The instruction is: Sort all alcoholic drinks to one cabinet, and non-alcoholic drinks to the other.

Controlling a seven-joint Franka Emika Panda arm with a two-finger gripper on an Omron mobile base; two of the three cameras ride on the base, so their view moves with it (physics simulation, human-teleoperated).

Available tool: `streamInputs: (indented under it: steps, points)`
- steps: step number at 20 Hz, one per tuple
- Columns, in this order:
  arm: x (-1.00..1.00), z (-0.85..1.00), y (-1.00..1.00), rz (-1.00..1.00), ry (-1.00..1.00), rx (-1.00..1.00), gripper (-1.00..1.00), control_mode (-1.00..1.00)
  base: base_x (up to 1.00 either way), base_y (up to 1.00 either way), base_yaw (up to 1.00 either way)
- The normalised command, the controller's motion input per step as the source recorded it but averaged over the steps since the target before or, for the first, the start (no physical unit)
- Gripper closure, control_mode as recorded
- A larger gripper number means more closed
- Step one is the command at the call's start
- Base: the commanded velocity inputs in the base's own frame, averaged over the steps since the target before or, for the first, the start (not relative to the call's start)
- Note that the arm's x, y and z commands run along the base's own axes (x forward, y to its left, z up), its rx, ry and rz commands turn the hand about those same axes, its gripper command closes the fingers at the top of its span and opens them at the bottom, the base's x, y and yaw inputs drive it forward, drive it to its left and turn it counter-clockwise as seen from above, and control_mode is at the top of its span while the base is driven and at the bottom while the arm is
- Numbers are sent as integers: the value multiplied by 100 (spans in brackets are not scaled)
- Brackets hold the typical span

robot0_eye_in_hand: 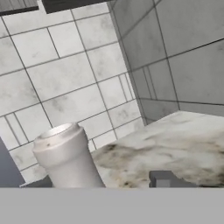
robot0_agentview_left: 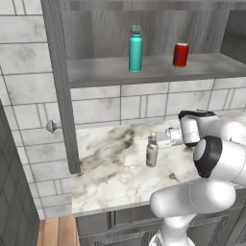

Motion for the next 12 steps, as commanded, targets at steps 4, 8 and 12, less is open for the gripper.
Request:
streamInputs:
  steps: [4,8,12]
  points:
    - [-8,9,0,0,-1,1,100,-100,0,0,0]
    - [-38,56,0,-4,-9,6,100,-100,0,0,0]
    - [-72,98,0,-6,-18,6,100,-100,0,0,0]
